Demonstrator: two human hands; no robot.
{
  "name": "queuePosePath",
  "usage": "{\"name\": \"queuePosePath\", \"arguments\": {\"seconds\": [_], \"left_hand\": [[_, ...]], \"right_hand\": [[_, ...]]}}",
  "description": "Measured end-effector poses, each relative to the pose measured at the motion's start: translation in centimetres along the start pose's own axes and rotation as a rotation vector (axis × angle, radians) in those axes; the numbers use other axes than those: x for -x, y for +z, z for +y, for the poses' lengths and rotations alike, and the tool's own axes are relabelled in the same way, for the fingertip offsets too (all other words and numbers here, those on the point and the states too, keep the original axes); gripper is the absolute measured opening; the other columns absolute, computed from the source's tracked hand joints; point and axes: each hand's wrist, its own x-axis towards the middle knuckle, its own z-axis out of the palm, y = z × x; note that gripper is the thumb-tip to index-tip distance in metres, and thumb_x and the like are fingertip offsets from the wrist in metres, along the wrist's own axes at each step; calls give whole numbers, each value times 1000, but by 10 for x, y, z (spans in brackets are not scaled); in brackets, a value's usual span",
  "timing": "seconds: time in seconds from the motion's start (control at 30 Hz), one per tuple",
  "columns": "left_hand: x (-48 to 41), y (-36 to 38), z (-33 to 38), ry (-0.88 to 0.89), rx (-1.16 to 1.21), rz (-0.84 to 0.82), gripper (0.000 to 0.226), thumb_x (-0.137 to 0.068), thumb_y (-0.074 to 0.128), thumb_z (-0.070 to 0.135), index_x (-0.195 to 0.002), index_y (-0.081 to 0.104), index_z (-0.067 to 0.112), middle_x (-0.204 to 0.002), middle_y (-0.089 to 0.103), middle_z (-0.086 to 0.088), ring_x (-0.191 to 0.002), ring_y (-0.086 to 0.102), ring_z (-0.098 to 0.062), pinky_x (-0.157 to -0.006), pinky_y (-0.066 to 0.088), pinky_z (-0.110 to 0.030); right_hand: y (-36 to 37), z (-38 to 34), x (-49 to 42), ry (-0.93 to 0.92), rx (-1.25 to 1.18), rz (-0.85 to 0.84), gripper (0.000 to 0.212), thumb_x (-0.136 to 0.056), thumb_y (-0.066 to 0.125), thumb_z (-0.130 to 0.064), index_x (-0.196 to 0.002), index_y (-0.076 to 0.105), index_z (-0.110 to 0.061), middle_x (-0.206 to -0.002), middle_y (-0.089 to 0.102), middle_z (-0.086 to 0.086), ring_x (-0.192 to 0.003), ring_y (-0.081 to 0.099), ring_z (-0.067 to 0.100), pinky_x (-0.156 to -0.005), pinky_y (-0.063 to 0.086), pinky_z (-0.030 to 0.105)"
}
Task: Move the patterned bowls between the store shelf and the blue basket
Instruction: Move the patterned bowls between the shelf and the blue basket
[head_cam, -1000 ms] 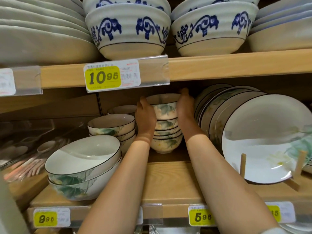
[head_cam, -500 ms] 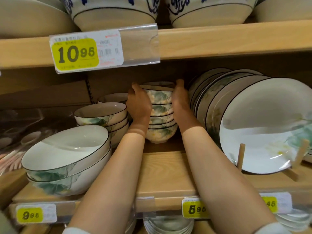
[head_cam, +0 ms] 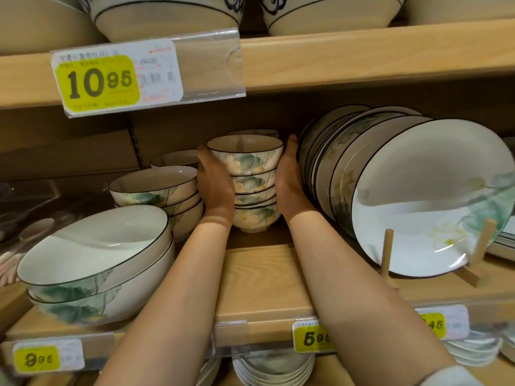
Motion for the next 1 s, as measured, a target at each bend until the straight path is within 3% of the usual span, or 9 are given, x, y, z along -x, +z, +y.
{"name": "queuePosePath", "arguments": {"seconds": [0.13,0.3,0.43,0.53,0.6,0.7,0.83,1.0], "left_hand": [[1,0,-5,2,50,-6,57,-88,29,60,-117,65,27,-117,68,-1,-111,61,-22,-106,43,-45],[-3,9,-1,-35,1,27,66,-82,26,64,-122,64,26,-121,66,-2,-112,58,-26,-106,42,-46],[-9,17,8,-48,-65,24,57,-88,21,59,-112,61,27,-127,61,-4,-116,55,-28,-107,38,-47],[-11,21,11,-25,-152,25,57,-89,21,59,-116,60,28,-128,60,-6,-113,53,-28,-103,37,-42],[-13,20,7,-6,-161,19,50,-92,22,57,-113,58,29,-128,59,-5,-112,53,-26,-102,36,-40],[-15,15,-3,14,-150,32,55,-97,18,53,-127,54,24,-136,56,-8,-123,51,-29,-109,35,-45],[-7,11,-9,44,-198,101,52,-104,13,40,-140,43,17,-140,51,-16,-128,47,-33,-108,34,-42],[-9,9,-12,-31,-116,88,61,-98,19,58,-129,57,23,-133,58,-7,-122,52,-28,-110,35,-46]], "right_hand": [[0,3,-3,-29,-56,58,75,-89,36,-70,-145,41,-22,-150,40,7,-136,38,26,-117,23,39],[0,-1,-13,77,-24,64,82,-86,33,-75,-148,37,-21,-152,37,10,-136,39,28,-117,25,44],[0,0,-24,119,-79,77,75,-92,33,-67,-150,32,-19,-153,34,12,-137,37,29,-116,26,43],[-3,2,-27,154,-154,11,71,-94,31,-64,-147,37,-17,-149,41,14,-133,42,30,-114,31,43],[-3,4,-26,144,-164,-32,71,-94,29,-65,-145,42,-17,-145,46,15,-130,46,30,-113,34,43],[-1,8,-23,108,-173,-44,74,-91,31,-70,-145,43,-21,-146,45,12,-132,45,29,-113,33,43],[0,13,-20,50,-172,-10,77,-88,34,-73,-147,38,-25,-151,39,8,-137,39,26,-116,28,44],[0,15,-17,-18,-165,51,76,-87,35,-73,-148,37,-28,-152,38,4,-138,37,24,-117,27,43]]}}
